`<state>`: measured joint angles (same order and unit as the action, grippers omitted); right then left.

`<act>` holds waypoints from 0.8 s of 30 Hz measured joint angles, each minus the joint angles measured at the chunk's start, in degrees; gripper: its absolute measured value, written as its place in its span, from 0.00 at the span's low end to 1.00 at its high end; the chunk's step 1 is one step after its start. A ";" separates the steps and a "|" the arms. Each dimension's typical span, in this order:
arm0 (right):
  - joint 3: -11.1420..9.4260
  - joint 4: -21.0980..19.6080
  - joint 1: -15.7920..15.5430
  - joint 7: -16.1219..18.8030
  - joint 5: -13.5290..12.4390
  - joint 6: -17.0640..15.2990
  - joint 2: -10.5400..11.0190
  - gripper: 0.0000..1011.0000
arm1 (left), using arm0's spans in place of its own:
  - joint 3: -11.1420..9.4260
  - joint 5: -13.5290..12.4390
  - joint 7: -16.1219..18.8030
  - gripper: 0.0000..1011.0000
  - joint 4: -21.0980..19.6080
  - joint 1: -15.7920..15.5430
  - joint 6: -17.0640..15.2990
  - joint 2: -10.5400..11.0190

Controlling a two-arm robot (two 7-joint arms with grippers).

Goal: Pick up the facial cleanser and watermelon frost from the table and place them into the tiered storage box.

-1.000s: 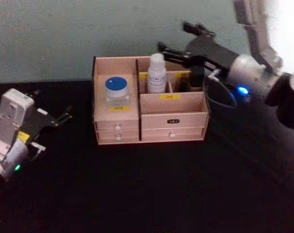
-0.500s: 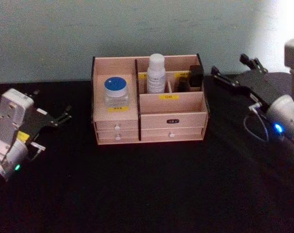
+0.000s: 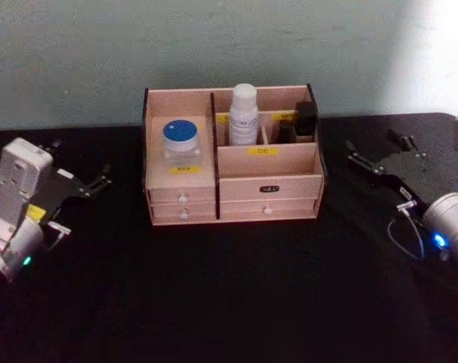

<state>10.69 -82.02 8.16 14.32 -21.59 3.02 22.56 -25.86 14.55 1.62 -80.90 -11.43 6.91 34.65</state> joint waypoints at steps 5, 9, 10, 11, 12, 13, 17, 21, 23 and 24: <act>-0.25 1.47 -0.08 0.29 0.43 -0.98 -0.74 0.99 | 0.00 0.00 0.00 0.99 0.00 0.00 0.00 0.00; -0.27 2.63 0.10 0.63 0.96 -1.81 -1.33 0.99 | 0.00 0.00 0.00 0.99 0.00 0.00 0.00 0.00; -0.29 3.10 0.24 0.74 1.17 -2.19 -1.57 0.99 | 0.00 0.00 0.00 0.99 0.00 0.00 0.00 0.00; -0.30 3.39 0.32 0.80 1.26 -2.37 -1.69 0.99 | 0.00 0.00 0.00 0.99 0.00 0.00 0.00 0.00; -0.35 3.86 0.47 0.95 1.50 -2.68 -1.89 0.99 | 0.00 0.00 0.00 0.99 0.00 0.00 0.00 0.00; -0.38 4.05 0.53 1.04 1.64 -2.82 -1.98 0.99 | 0.00 0.00 0.00 0.99 0.00 0.00 0.00 0.00; -0.46 4.76 0.86 1.42 2.19 -3.37 -2.36 0.99 | 0.00 0.00 0.00 0.99 0.00 0.00 0.00 0.00; -0.46 4.76 0.86 1.42 2.20 -3.38 -2.33 0.99 | 0.00 0.00 0.00 0.99 0.00 0.00 0.00 0.00; -0.46 4.74 0.86 1.40 2.18 -3.38 -2.32 0.99 | 0.00 0.00 0.00 0.99 0.00 0.00 0.00 0.00; -0.46 4.73 0.86 1.39 2.18 -3.37 -2.32 0.99 | 0.00 0.00 0.00 0.99 0.00 0.00 0.00 0.00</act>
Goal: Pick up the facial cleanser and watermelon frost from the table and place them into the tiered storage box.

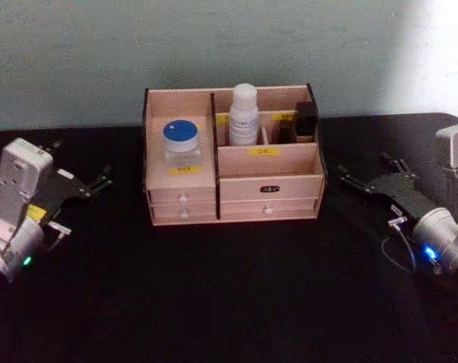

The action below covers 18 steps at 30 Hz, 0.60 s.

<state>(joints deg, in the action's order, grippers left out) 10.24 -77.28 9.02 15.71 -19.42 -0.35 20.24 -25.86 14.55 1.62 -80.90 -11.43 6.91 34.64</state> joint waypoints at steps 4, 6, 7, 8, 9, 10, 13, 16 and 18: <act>0.00 -0.05 -0.01 -0.03 -0.03 0.02 0.01 0.99 | 0.00 0.00 0.00 0.99 0.00 0.00 0.00 0.00; 0.01 -0.08 -0.02 -0.03 -0.04 0.03 0.02 0.99 | 0.00 0.00 0.00 0.99 0.00 0.00 0.00 0.00; 0.01 -0.09 -0.02 -0.04 -0.05 0.04 0.03 0.99 | 0.00 0.00 0.00 0.99 0.00 0.00 0.00 0.00; 0.02 -0.10 -0.03 -0.05 -0.06 0.04 0.04 0.99 | 0.00 0.00 0.00 0.99 0.00 0.00 0.00 0.00; 0.02 -0.11 -0.03 -0.05 -0.07 0.05 0.04 0.99 | 0.00 0.00 0.00 0.99 0.00 0.00 0.00 0.00; 0.03 -0.12 -0.03 -0.06 -0.08 0.05 0.05 0.99 | 0.00 0.00 0.00 0.99 0.00 0.00 0.00 0.00; 0.05 -0.13 -0.03 -0.07 -0.10 0.06 0.06 0.99 | 0.00 0.00 0.00 0.99 0.00 0.00 0.00 0.00; 0.07 -0.15 -0.03 -0.09 -0.12 0.08 0.07 0.99 | 0.00 0.00 0.00 0.99 0.00 0.00 0.00 0.00; 0.07 -0.16 -0.03 -0.10 -0.13 0.08 0.08 0.99 | 0.00 0.00 0.00 0.99 0.00 0.00 0.00 0.00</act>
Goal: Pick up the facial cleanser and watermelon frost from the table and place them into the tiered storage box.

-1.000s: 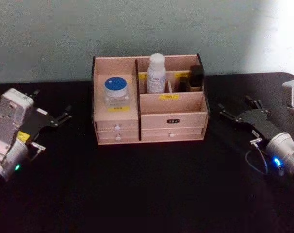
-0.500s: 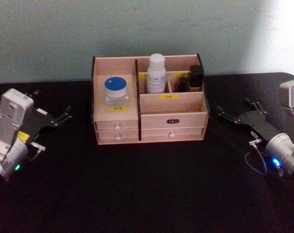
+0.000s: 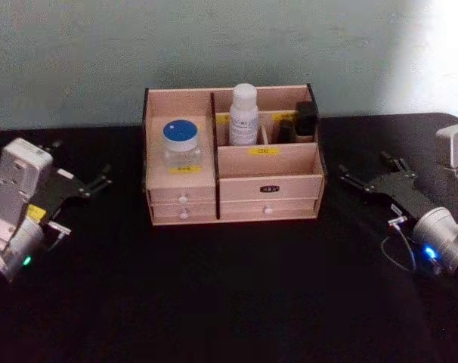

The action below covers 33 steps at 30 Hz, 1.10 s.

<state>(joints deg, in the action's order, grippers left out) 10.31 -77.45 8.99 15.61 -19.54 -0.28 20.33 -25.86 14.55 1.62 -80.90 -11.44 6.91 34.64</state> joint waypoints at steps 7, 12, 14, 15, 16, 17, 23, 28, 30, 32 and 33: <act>0.00 -0.04 0.00 -0.03 -0.04 0.03 0.01 0.99 | 0.00 0.00 0.00 0.99 0.00 0.01 0.00 0.00; 0.00 -0.05 0.00 -0.03 -0.05 0.04 0.01 0.99 | 0.00 0.00 0.00 0.99 0.00 0.00 0.00 0.00; 0.00 -0.05 0.00 -0.03 -0.05 0.04 0.01 0.99 | 0.00 0.00 0.00 0.99 0.00 0.00 0.00 0.00; 0.00 -0.05 0.00 -0.03 -0.05 0.04 0.01 0.99 | 0.00 0.00 0.00 0.99 0.00 0.00 0.00 0.00; 0.00 -0.05 0.00 -0.03 -0.05 0.04 0.01 0.99 | 0.00 0.00 0.00 0.99 0.00 0.00 0.00 0.00; 0.00 -0.05 0.00 -0.03 -0.05 0.04 0.01 0.99 | 0.00 0.00 0.00 0.99 0.00 0.00 0.00 0.00; 0.00 -0.05 0.00 -0.03 -0.05 0.04 0.01 0.99 | 0.00 0.00 0.00 0.99 0.00 0.01 0.00 0.00; 0.00 -0.05 0.00 -0.02 -0.05 0.04 0.01 0.99 | 0.00 0.00 0.00 0.99 0.00 0.00 0.00 0.00; 0.00 -0.05 0.00 -0.02 -0.05 0.04 0.01 0.99 | 0.00 0.00 0.00 0.99 0.00 0.00 0.00 0.00; 0.00 -0.05 0.00 -0.02 -0.05 0.04 0.01 0.99 | 0.00 0.00 0.00 0.99 0.00 0.00 0.00 0.00; 0.00 -0.05 0.00 -0.02 -0.05 0.04 0.01 0.99 | 0.00 0.00 0.00 0.99 0.00 0.01 0.00 0.00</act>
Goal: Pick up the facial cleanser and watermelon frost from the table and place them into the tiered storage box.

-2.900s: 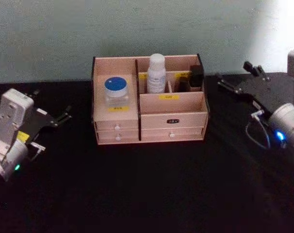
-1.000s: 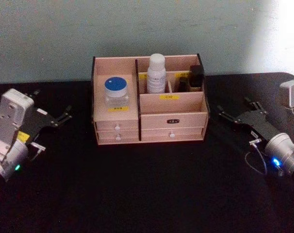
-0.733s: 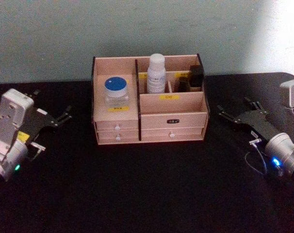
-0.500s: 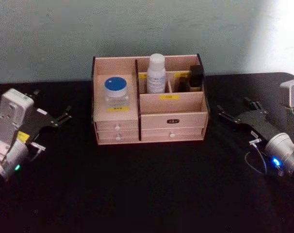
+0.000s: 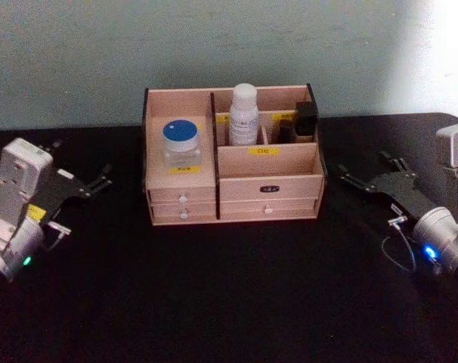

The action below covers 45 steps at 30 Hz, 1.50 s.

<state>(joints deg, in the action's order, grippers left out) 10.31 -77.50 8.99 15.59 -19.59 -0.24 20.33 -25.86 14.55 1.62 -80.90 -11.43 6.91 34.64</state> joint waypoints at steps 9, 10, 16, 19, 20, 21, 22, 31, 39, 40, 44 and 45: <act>0.00 0.00 0.00 0.00 0.00 0.00 0.00 0.99 | 0.00 0.00 0.00 0.99 0.00 0.00 0.00 0.00; 0.00 0.00 0.00 0.00 0.00 0.00 0.00 0.99 | 0.00 0.00 0.00 0.99 0.00 0.00 0.00 0.00; 0.00 0.00 0.00 0.00 0.00 0.00 0.00 0.99 | -0.01 0.00 0.00 0.99 0.00 0.00 0.00 0.00; 0.00 0.00 0.00 0.00 0.00 0.00 0.00 0.99 | 0.00 0.00 0.00 0.99 0.00 0.00 0.00 0.00; 0.00 0.00 0.00 0.00 0.00 0.00 0.00 0.99 | 0.00 0.00 0.00 0.99 0.00 0.00 0.00 0.00; 0.00 0.00 0.00 0.00 0.00 0.00 0.00 0.99 | 0.00 0.00 0.00 0.99 0.00 0.00 0.00 0.00; 0.00 0.00 0.00 0.00 0.00 0.00 0.00 0.99 | 0.00 0.00 0.00 0.99 0.00 0.00 0.00 0.00; 0.00 0.00 0.00 0.00 0.00 0.00 0.00 0.99 | 0.00 0.00 0.00 0.99 -0.01 0.00 0.00 0.00; 0.00 0.00 0.00 0.00 0.00 0.00 0.00 0.99 | 0.00 0.00 0.00 0.99 0.00 0.00 0.00 0.00; 0.00 0.00 0.00 0.00 0.00 0.00 0.00 0.99 | 0.00 0.00 0.00 0.99 0.00 0.00 0.00 0.00; 0.00 0.00 0.00 0.00 0.00 0.00 0.00 0.99 | 0.00 0.00 0.00 0.99 0.00 0.00 0.00 0.00; 0.00 0.01 0.00 0.00 0.00 0.00 0.00 0.99 | 0.00 0.00 0.00 0.99 0.00 0.00 0.00 0.00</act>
<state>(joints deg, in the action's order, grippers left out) 10.31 -77.49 8.99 15.59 -19.59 -0.24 20.33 -25.86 14.55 1.62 -80.90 -11.43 6.91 34.64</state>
